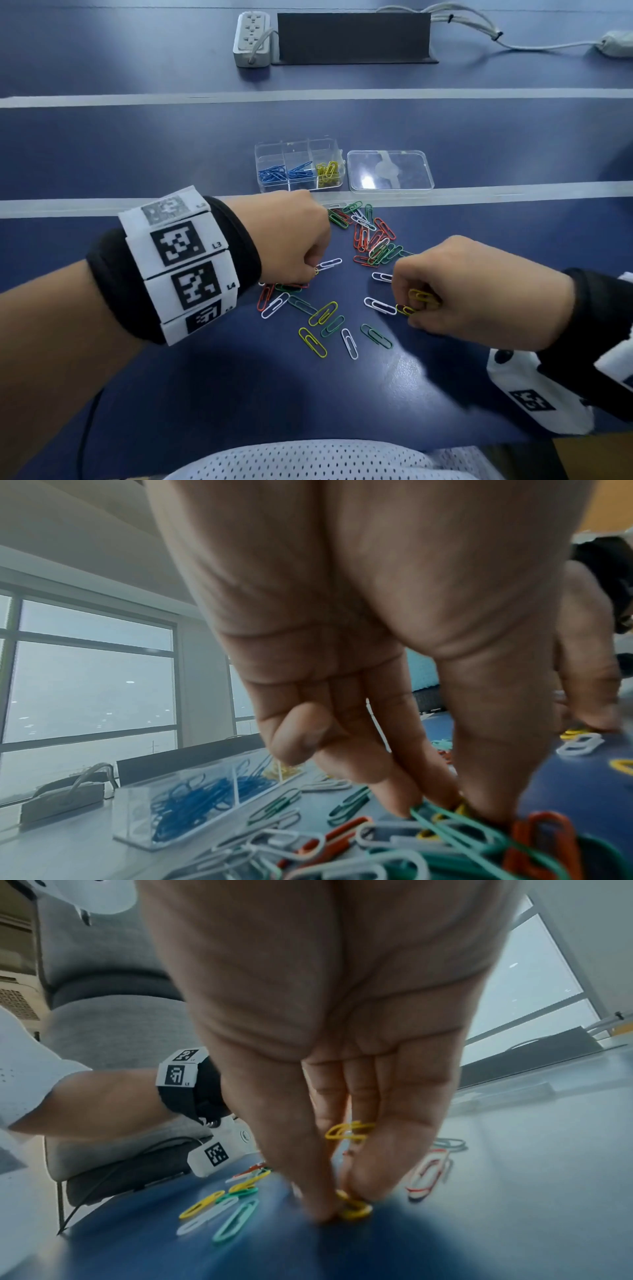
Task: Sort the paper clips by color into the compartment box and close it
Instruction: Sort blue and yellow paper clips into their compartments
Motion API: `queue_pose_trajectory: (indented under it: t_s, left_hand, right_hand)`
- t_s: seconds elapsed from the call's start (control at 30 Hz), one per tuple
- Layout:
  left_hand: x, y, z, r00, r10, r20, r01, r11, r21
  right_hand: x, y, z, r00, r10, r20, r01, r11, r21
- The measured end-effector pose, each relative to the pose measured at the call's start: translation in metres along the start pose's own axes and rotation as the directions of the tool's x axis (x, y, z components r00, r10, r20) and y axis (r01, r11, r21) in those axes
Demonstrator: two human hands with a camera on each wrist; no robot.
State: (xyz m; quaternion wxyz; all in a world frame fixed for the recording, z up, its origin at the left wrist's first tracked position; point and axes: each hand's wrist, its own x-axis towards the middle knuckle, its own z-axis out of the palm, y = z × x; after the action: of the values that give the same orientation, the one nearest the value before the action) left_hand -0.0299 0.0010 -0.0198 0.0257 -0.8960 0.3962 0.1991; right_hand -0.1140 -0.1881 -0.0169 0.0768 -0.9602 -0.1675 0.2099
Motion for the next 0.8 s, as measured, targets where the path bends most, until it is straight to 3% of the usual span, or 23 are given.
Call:
queue_pose_trajectory:
  t_s: [0.1, 0.2, 0.33, 0.47, 0.6, 0.7, 0.8]
  left_hand:
    - [-0.003, 0.000, 0.001, 1.000, -0.010, -0.019, 0.010, 1.000, -0.020]
    - [-0.007, -0.001, -0.002, 0.993, -0.016, -0.120, 0.005, 0.996, -0.093]
    - [-0.016, -0.002, -0.006, 0.974, -0.118, -0.194, 0.046, 0.939, -0.341]
    - [-0.026, -0.010, 0.002, 0.986, -0.149, -0.074, 0.092, 0.860, -0.502]
    - [-0.040, -0.015, 0.009, 0.990, -0.134, 0.033, 0.127, 0.790, -0.600]
    - [-0.049, -0.013, 0.013, 0.993, -0.109, 0.035, 0.109, 0.806, -0.582]
    - [-0.054, -0.003, 0.019, 1.000, -0.008, 0.003, 0.008, 0.929, -0.369]
  right_hand:
    - [0.000, -0.004, -0.002, 1.000, 0.010, -0.022, -0.011, 1.000, -0.023]
    - [-0.001, -0.008, -0.004, 0.999, 0.010, -0.047, -0.010, 1.000, -0.002]
    - [0.006, -0.010, -0.008, 0.999, -0.027, -0.031, 0.031, 0.993, 0.114]
    - [0.017, -0.017, -0.012, 0.996, -0.067, -0.063, 0.079, 0.972, 0.222]
    - [0.026, -0.027, -0.015, 0.986, -0.127, -0.111, 0.146, 0.972, 0.183]
    - [0.031, -0.039, -0.012, 0.969, -0.237, -0.074, 0.242, 0.968, 0.072]
    - [0.038, -0.049, -0.012, 0.961, -0.273, -0.034, 0.273, 0.962, -0.001]
